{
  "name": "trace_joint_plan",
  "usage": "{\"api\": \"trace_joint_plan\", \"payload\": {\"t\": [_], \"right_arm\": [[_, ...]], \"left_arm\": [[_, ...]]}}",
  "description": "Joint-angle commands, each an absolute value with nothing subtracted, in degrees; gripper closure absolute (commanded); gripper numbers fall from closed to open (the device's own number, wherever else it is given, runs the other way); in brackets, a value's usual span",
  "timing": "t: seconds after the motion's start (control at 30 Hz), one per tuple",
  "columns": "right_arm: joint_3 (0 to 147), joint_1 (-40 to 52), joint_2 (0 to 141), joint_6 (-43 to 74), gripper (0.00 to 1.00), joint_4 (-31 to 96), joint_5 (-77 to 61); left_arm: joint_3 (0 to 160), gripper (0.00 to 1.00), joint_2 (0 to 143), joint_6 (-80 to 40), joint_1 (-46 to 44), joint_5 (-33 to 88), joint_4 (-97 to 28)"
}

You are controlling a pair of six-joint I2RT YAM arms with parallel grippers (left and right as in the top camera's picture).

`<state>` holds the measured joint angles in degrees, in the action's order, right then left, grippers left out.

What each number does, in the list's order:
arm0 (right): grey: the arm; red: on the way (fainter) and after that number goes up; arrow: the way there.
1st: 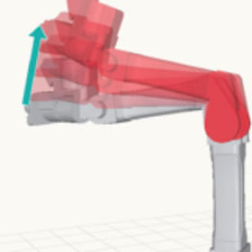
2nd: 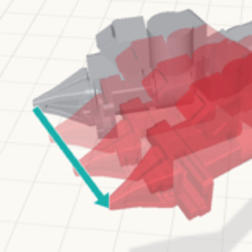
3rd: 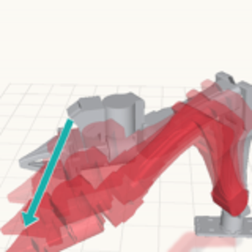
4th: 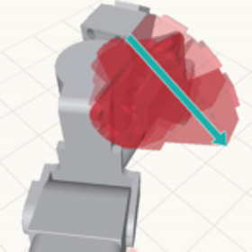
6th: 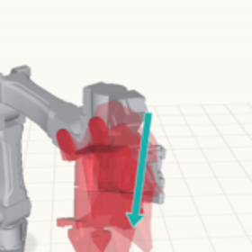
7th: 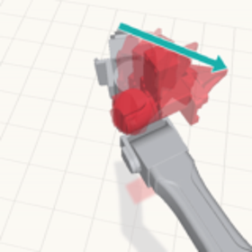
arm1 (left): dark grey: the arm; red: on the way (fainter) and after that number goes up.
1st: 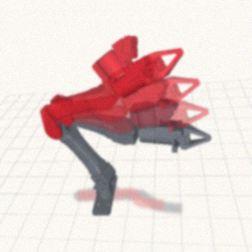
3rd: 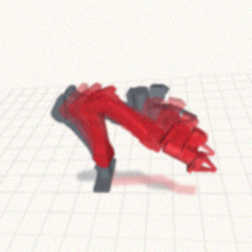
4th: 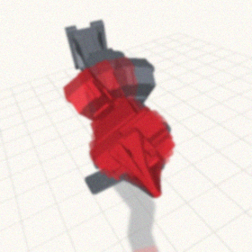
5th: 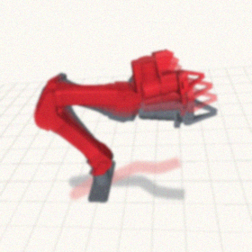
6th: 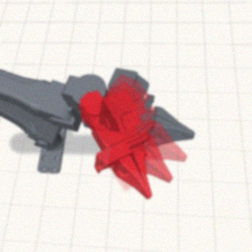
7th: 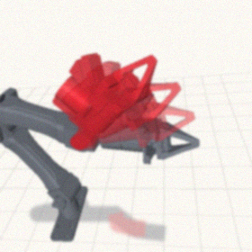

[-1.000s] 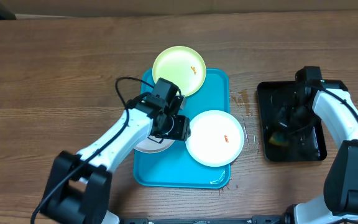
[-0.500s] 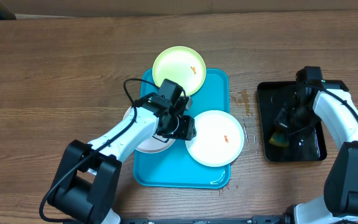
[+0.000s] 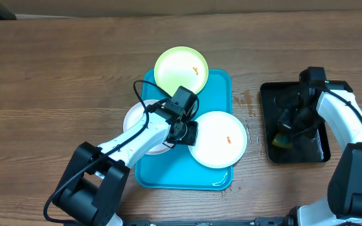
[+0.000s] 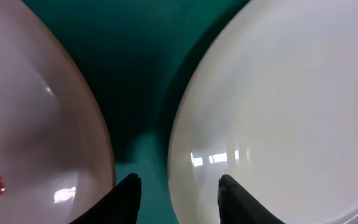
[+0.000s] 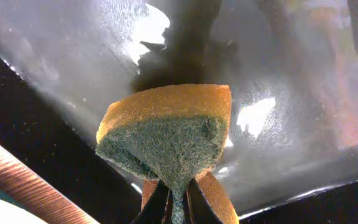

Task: Clean dirty plates on tray and stack at the side
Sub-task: 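Grip the rim of the left white plate with the left gripper, then scrub the right white plate with the sponge in the right gripper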

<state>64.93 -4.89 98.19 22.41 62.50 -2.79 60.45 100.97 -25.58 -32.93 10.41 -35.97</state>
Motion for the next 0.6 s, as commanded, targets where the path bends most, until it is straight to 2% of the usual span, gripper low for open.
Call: {"api": "trace_joint_plan", "payload": {"t": [0.0,0.17,0.33,0.57], "right_arm": [[66.7,-4.8,96.3,22.1,0.96,62.3,-3.1],[66.7,-4.8,96.2,21.5,0.96,62.8,-3.2],[66.9,-4.8,94.8,18.5,0.96,63.9,-4.3],[66.9,0.6,86.5,14.5,0.96,63.5,-9.6]], "left_arm": [[60.2,0.6,102.1,-29.4,-33.0,9.0,-35.9],[60.2,0.74,105.2,-29.7,-32.9,10.9,-35.0],[60.2,0.94,105.6,-29.6,-32.0,12.0,-34.9],[61.0,0.96,105.5,-30.2,-30.2,13.6,-38.0]]}}
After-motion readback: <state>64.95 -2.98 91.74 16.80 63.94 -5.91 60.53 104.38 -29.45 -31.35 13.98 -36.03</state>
